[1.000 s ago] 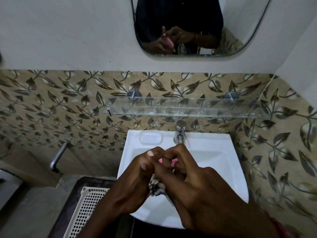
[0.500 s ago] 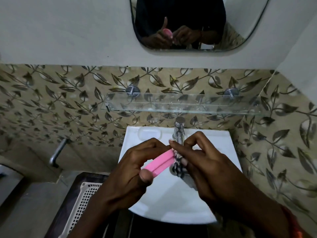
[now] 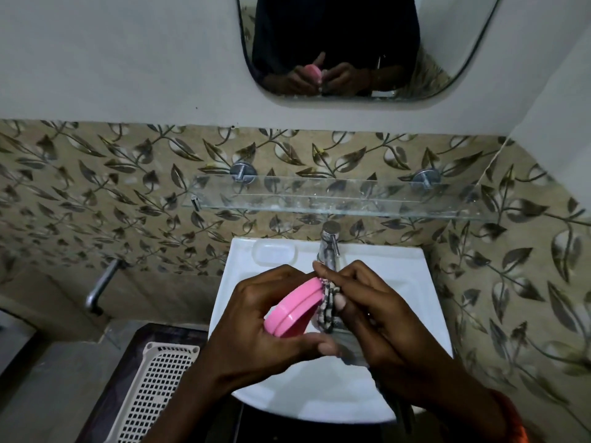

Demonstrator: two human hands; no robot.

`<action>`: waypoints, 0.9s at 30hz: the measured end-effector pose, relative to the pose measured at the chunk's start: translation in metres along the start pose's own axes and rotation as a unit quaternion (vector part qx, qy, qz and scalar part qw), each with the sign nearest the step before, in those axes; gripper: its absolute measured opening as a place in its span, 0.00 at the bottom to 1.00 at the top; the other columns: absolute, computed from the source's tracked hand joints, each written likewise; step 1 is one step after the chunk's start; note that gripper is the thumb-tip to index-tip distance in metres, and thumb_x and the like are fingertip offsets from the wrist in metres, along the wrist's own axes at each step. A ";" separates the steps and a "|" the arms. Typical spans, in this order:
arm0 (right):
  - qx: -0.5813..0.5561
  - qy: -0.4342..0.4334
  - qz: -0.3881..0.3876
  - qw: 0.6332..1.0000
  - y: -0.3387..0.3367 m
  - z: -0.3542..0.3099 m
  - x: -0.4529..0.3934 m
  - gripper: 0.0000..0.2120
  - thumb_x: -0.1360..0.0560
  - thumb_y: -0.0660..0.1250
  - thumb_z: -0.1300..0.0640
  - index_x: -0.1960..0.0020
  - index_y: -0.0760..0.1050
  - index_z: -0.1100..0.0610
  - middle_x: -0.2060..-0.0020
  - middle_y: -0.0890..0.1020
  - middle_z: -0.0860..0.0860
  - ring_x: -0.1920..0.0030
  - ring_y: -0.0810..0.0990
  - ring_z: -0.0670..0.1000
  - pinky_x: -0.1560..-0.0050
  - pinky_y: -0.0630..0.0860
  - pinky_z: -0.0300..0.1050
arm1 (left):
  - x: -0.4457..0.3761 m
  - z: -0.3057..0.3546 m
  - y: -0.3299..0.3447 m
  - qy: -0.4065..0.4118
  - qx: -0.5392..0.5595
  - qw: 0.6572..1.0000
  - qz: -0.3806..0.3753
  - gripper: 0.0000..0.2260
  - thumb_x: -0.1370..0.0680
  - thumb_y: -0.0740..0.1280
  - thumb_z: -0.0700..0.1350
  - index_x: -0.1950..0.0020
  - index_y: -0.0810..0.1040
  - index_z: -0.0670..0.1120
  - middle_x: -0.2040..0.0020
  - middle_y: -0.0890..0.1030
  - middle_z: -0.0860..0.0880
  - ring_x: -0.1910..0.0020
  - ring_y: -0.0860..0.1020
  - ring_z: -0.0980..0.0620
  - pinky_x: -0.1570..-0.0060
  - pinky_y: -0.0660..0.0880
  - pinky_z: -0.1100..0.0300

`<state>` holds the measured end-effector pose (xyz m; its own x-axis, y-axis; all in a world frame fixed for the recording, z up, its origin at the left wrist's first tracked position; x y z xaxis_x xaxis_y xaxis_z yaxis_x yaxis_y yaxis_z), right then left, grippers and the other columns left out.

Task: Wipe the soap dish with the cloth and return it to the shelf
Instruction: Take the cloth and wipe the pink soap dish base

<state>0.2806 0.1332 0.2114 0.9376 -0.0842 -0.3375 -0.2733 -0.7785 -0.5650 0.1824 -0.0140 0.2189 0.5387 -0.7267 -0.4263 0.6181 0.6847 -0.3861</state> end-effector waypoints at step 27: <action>-0.014 -0.022 0.201 0.979 -0.008 -0.003 0.005 0.12 0.21 0.68 0.65 0.39 0.83 0.59 0.47 0.82 0.50 0.45 0.83 0.48 0.49 0.80 0.44 | 0.005 0.012 0.002 0.006 -0.028 0.980 0.197 0.18 0.25 0.73 0.40 0.48 0.83 0.65 0.57 0.84 0.61 0.62 0.81 0.63 0.62 0.76 0.69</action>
<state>0.2886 0.1373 0.2164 0.7456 -0.3613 -0.5600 -0.6113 -0.7054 -0.3588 0.1934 -0.0169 0.2259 0.7230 -0.4043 -0.5603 0.3308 0.9145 -0.2330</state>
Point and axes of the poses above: each hand's wrist, its own x-axis away from the middle knuckle, its own y-axis out of the palm, z = x × y, the point moved 4 cm from there along -x, towards the middle knuckle
